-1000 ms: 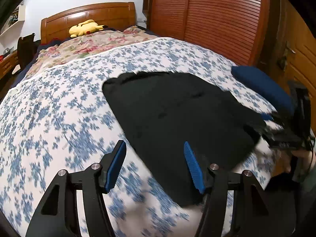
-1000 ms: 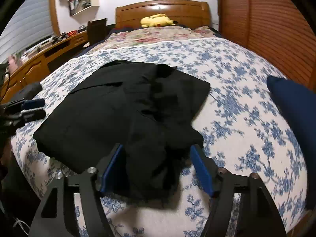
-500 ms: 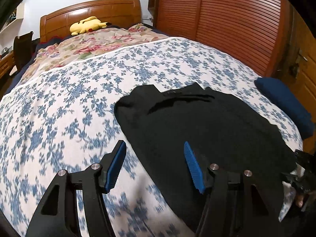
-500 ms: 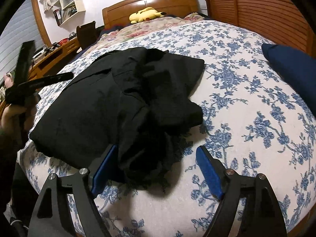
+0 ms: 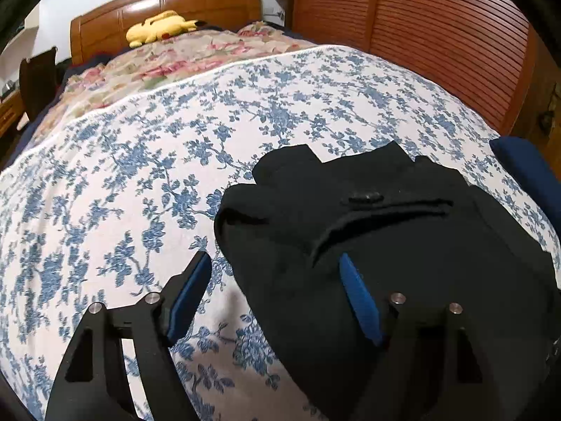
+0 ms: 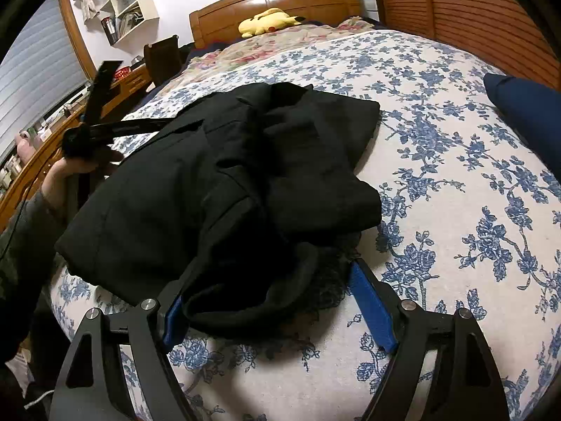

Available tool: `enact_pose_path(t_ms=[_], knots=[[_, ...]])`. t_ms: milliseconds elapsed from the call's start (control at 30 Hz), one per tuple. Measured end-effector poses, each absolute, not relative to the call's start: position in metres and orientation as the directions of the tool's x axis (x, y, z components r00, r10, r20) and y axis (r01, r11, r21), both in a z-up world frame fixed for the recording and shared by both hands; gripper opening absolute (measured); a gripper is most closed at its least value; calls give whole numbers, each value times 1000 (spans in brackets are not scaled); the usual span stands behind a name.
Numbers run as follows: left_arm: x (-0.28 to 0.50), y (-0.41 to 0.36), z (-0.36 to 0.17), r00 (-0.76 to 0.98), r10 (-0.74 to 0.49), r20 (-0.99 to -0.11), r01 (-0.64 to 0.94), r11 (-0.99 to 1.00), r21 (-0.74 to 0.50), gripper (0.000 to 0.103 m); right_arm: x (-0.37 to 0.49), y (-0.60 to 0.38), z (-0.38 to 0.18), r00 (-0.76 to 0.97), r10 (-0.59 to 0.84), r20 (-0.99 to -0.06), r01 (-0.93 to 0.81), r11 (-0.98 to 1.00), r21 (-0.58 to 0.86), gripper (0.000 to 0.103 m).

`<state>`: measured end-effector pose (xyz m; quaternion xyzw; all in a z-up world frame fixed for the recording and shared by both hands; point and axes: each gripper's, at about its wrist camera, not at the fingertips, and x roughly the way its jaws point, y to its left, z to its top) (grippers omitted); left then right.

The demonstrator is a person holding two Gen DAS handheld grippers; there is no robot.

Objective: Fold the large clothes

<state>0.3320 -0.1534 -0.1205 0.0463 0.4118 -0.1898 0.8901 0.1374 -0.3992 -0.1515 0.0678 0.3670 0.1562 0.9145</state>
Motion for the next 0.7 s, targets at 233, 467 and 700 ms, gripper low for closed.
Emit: enact_pose_path(t_ms=[233, 467, 700], knots=[[341, -151, -126, 558, -340, -757, 374, 917, -136, 77, 143, -398, -154, 668, 370, -646, -254, 929, 270, 77], [343, -150, -125, 529, -374, -762, 384, 906, -179, 68, 148, -397, -159, 629, 452, -632, -294, 891, 345, 53], [340, -153, -121, 538, -365, -760, 378, 910, -170, 32, 146, -399, -159, 625, 475, -620, -317, 880, 355, 38]])
